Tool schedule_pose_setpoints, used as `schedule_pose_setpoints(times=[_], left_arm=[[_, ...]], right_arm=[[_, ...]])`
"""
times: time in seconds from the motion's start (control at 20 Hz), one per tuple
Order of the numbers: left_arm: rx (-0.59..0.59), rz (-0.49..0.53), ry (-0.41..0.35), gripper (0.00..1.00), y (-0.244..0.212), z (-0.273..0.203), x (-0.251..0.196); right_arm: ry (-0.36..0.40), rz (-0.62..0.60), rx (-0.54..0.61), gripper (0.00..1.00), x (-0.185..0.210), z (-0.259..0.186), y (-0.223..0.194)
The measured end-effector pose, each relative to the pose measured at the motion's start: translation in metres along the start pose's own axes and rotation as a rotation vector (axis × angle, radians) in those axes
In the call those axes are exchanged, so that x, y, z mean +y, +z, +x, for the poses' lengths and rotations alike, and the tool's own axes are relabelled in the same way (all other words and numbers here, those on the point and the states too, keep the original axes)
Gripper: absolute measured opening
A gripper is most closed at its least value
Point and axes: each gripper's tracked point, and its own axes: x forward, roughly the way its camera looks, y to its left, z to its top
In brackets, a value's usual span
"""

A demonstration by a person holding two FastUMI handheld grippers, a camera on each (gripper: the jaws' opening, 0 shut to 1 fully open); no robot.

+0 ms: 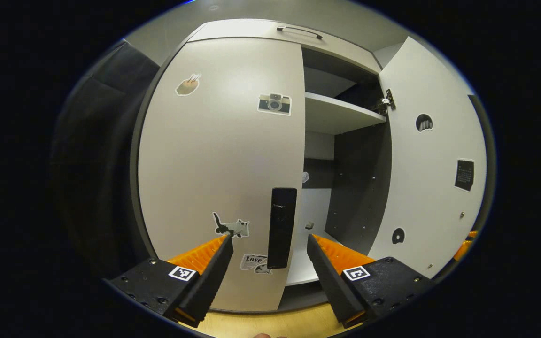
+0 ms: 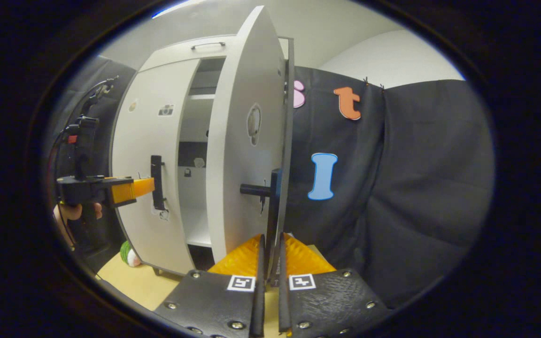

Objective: Open the right door of the double-door shoe cabinet with the right hand, and open the left door with the left hand.

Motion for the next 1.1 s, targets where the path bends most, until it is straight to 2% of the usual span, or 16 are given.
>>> schedule_pose_setpoints(times=[0.05,0.2,0.35,0.5,0.55,0.6,0.85,0.95,1.1], left_arm=[[0.003,0.005,0.005,0.98,-0.001,0.005,-0.001],[0.013,0.024,0.026,0.98,-0.005,0.017,-0.001],[0.03,0.031,0.048,0.97,-0.011,0.028,0.0],[0.024,0.038,0.064,0.96,-0.011,0.035,0.0],[0.02,0.043,0.066,0.94,-0.01,0.038,-0.002],[0.02,0.049,0.069,0.87,-0.01,0.04,-0.002],[0.033,0.079,0.087,0.75,-0.014,0.05,-0.004],[0.034,0.086,0.089,0.72,-0.016,0.055,-0.007],[0.027,0.094,0.106,0.62,-0.016,0.056,-0.004]], right_arm=[[-0.022,0.004,-0.009,0.12,-0.007,0.006,0.0],[-0.077,-0.014,-0.013,0.04,-0.031,0.004,0.002],[-0.088,0.019,-0.015,0.04,-0.047,-0.001,0.004],[-0.134,0.021,-0.032,0.04,-0.069,-0.006,0.006],[-0.118,0.035,-0.039,0.03,-0.07,-0.011,0.007],[-0.099,0.053,-0.045,0.04,-0.068,-0.015,0.009],[-0.16,0.012,-0.036,0.04,-0.085,-0.024,-0.004],[-0.174,0.027,-0.02,0.04,-0.093,-0.029,-0.012],[-0.189,0.081,0.011,0.04,-0.1,-0.037,-0.028]])
